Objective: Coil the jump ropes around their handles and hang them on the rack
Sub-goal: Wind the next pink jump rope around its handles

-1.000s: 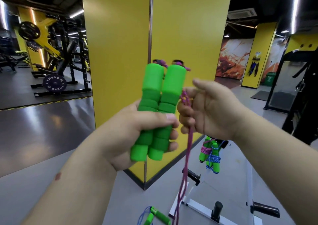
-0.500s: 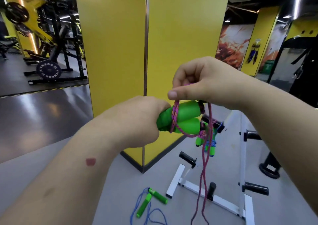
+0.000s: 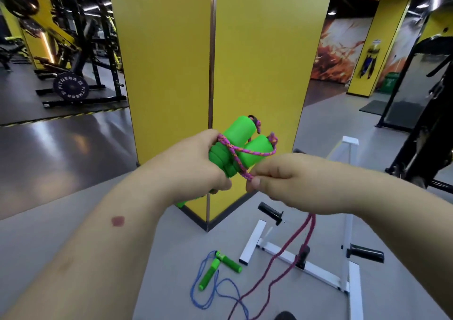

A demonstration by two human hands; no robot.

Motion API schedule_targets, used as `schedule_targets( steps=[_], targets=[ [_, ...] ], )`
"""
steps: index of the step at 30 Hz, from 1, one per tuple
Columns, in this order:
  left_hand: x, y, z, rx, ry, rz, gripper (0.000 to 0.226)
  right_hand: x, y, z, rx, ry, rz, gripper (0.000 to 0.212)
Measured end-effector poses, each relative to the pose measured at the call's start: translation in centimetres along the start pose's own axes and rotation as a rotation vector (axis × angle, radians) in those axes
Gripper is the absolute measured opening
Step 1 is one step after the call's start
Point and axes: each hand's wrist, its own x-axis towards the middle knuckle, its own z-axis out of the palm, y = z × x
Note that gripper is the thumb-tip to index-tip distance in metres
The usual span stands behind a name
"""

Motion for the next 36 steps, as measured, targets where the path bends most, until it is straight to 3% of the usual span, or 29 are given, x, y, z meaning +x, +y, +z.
schedule_targets(
  steps=[1, 3, 6, 8, 11, 13, 15, 18, 21, 24, 28, 30, 34, 36],
  targets=[
    [0.0, 0.1, 0.3, 0.115, 0.007, -0.008, 0.036, -0.3, -0.6, -0.4, -0.151, 0.017, -0.036, 0.027],
    [-0.1, 0.2, 1.0, 0.315, 0.007, -0.012, 0.031, -0.8, -1.8, -1.4, -0.219, 0.062, -0.081, 0.022],
    [-0.5, -0.1, 1.8, 0.522, -0.015, 0.045, 0.029, -0.9, -2.4, -2.9, -0.094, 0.150, -0.139, 0.012],
    [-1.0, -0.3, 1.9, 0.563, -0.058, 0.116, 0.034, 0.1, -1.7, -3.4, 0.077, 0.226, -0.161, 0.018],
    [-2.2, 0.2, 1.3, 0.352, -0.122, 0.211, 0.031, 1.6, 0.3, -2.6, 0.526, 0.234, -0.136, 0.021],
    [-2.8, 0.7, 0.7, 0.172, -0.123, 0.221, 0.031, 2.7, 1.9, -0.9, 0.901, 0.161, 0.004, 0.017],
    [-2.8, 0.7, 0.3, 0.081, -0.038, 0.171, 0.035, 3.0, 2.7, 1.4, 1.067, 0.107, 0.120, 0.049],
    [-2.3, -0.1, 0.4, 0.092, 0.121, 0.057, 0.047, 2.6, 1.7, 4.2, 0.729, -0.002, 0.075, 0.042],
    [-1.8, -1.1, 0.9, 0.166, 0.190, 0.014, 0.048, 1.3, 0.6, 4.8, 0.159, 0.064, 0.020, 0.030],
    [-1.8, -1.4, 1.8, 0.267, 0.192, 0.011, 0.042, -0.7, -0.7, 4.2, -0.016, 0.200, -0.102, 0.029],
    [-2.2, -1.5, 3.2, 0.320, 0.107, 0.057, 0.035, -2.0, -1.8, 1.5, 0.160, 0.464, -0.175, 0.004],
    [-2.7, -1.3, 3.4, 0.325, 0.034, 0.078, 0.044, -1.5, -1.6, 0.1, 0.275, 0.505, -0.196, 0.005],
    [-3.6, -0.7, 2.7, 0.409, -0.026, 0.154, 0.044, 0.9, 0.5, -0.9, 0.646, 0.261, -0.169, 0.007],
    [-4.2, -0.6, 2.3, 0.332, -0.033, 0.163, 0.046, 2.0, 1.7, -0.5, 0.863, 0.098, -0.122, 0.010]
  ],
)
